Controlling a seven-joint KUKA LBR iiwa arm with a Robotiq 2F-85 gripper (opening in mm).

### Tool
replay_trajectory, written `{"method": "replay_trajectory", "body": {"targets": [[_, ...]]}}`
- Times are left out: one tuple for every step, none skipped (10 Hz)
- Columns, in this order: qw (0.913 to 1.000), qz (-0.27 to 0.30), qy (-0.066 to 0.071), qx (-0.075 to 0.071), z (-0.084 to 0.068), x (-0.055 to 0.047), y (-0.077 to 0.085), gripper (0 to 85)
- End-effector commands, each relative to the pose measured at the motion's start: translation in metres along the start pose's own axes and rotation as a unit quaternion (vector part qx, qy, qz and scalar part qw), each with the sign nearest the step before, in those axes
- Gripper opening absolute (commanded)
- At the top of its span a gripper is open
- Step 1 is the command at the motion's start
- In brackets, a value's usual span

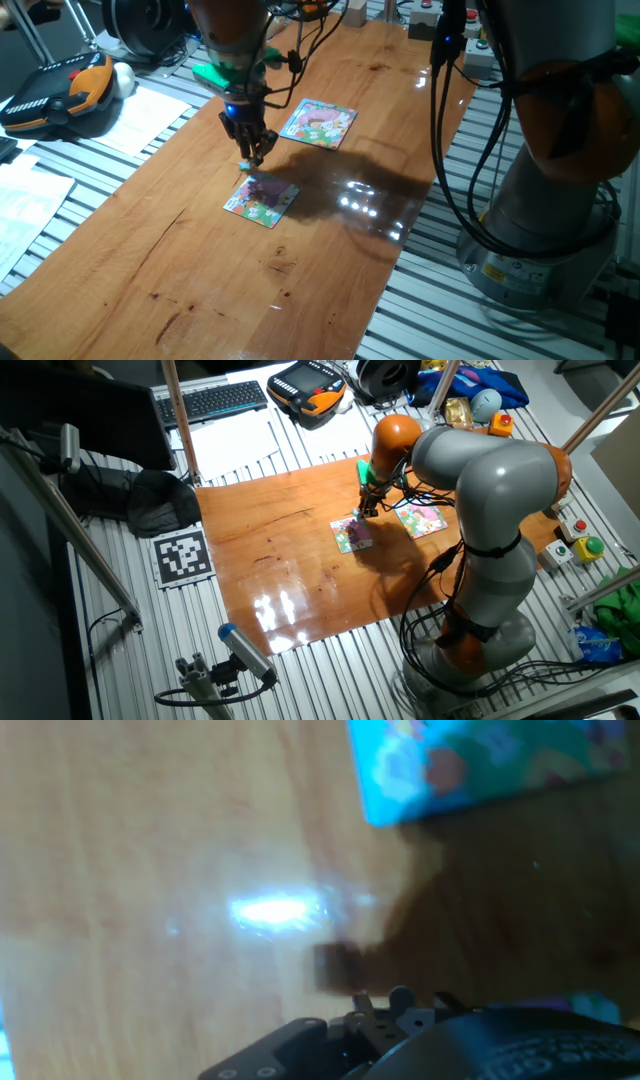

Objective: Assemble one piece of a puzzle

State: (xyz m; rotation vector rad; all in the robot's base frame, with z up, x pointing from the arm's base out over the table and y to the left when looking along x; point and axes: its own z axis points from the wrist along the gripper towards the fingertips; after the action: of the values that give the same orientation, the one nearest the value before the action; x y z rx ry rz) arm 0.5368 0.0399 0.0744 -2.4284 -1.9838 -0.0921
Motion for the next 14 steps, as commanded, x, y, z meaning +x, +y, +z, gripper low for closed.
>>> {"method": "replay_trajectory", "body": {"targets": [[1.0000,-0.002,-0.003,-0.002,0.001,0.003,-0.002,0.0],[1.0000,-0.003,-0.001,-0.002,0.003,0.005,-0.005,0.0],[1.0000,-0.004,0.002,-0.005,0.006,0.006,-0.009,0.0],[1.0000,-0.006,0.007,-0.004,0.010,0.007,-0.011,0.0],[0.9999,-0.008,0.012,-0.003,0.014,0.007,-0.014,0.0],[0.9999,-0.008,0.011,-0.004,0.017,0.009,-0.015,0.0],[0.9999,-0.008,0.009,-0.006,0.018,0.009,-0.016,0.0],[0.9999,-0.007,0.006,-0.006,0.020,0.011,-0.016,0.0],[1.0000,-0.006,0.002,-0.006,0.021,0.014,-0.017,0.0],[1.0000,-0.004,0.003,-0.003,0.021,0.015,-0.017,0.0],[1.0000,-0.005,0.004,-0.001,0.021,0.015,-0.017,0.0],[0.9999,-0.011,0.001,-0.002,0.021,0.015,-0.017,0.0],[0.9999,-0.011,0.000,0.000,0.021,0.015,-0.017,0.0],[0.9999,-0.012,-0.001,0.006,0.021,0.015,-0.017,0.0]]}}
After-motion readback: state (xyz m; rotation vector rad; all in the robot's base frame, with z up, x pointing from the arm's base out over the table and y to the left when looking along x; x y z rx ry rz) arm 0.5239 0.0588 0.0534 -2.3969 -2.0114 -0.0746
